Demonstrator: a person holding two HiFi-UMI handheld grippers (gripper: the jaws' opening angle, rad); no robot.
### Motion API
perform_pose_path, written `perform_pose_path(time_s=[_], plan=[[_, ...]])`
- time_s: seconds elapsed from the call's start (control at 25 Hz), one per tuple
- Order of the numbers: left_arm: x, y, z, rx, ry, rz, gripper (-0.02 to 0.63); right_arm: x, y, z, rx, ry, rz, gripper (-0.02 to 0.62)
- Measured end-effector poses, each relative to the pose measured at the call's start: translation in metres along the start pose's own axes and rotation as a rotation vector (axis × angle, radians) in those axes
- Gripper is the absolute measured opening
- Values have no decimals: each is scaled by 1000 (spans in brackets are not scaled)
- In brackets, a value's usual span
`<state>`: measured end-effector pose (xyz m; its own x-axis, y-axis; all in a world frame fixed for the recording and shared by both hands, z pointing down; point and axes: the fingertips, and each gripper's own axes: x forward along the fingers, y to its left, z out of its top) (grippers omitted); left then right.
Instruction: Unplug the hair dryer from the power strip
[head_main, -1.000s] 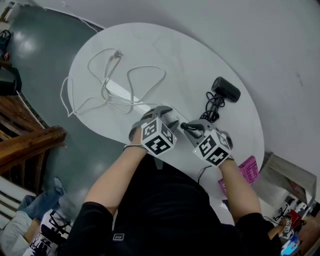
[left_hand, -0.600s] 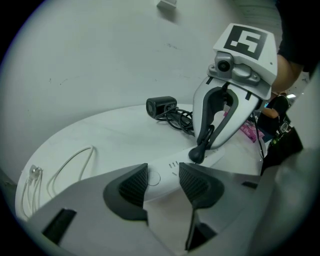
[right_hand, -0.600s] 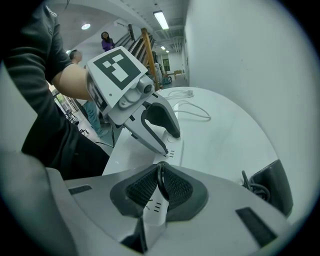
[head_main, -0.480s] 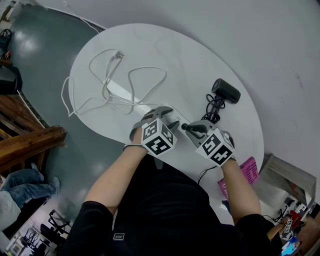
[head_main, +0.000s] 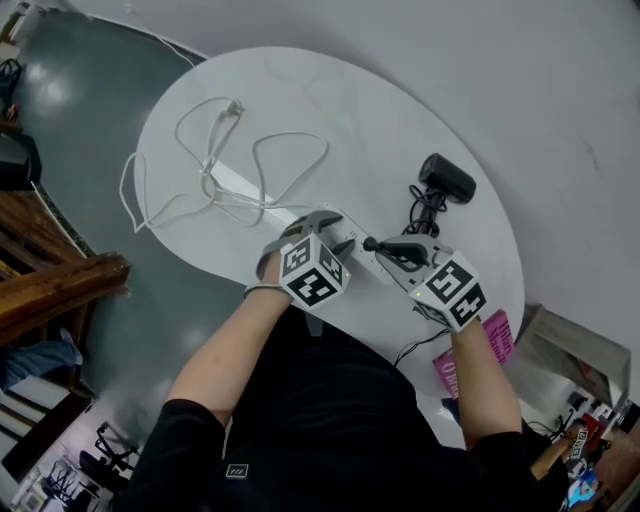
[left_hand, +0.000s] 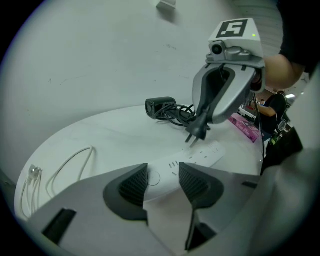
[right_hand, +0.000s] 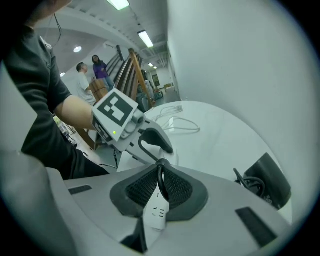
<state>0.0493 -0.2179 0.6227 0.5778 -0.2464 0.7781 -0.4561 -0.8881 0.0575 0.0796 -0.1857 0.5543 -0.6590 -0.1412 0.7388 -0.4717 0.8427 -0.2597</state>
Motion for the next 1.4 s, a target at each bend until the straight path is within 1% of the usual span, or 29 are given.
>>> perform_pose_path(time_s=[0.2,0.36,0.48,0.72,1.04,1.24,1.4], plan=[[0,-1,0,-7,6,2,202,-33,-2,7,67,-102,-33,60],[-2,-1,0,-29,-1,-3,207,-64,-7,2,156,-198,-74,60],[-6,0,4,-48,-24,-4,207,-84,-10,-6,195,-233,-118,60],[-30,4,27,-51,-121,30,207,-93,-7,-35,265,-239,-186,60],[-64,-6,51,-101,-240,20,201,-69,2,-79,381,-229,-211,60],[-75,-13,53,-112,-272,5,195,-53,5,-88,420,-235,-220,60],[-82,-13,52,-116,-287,1,192,-44,6,-90,439,-228,-254,60]])
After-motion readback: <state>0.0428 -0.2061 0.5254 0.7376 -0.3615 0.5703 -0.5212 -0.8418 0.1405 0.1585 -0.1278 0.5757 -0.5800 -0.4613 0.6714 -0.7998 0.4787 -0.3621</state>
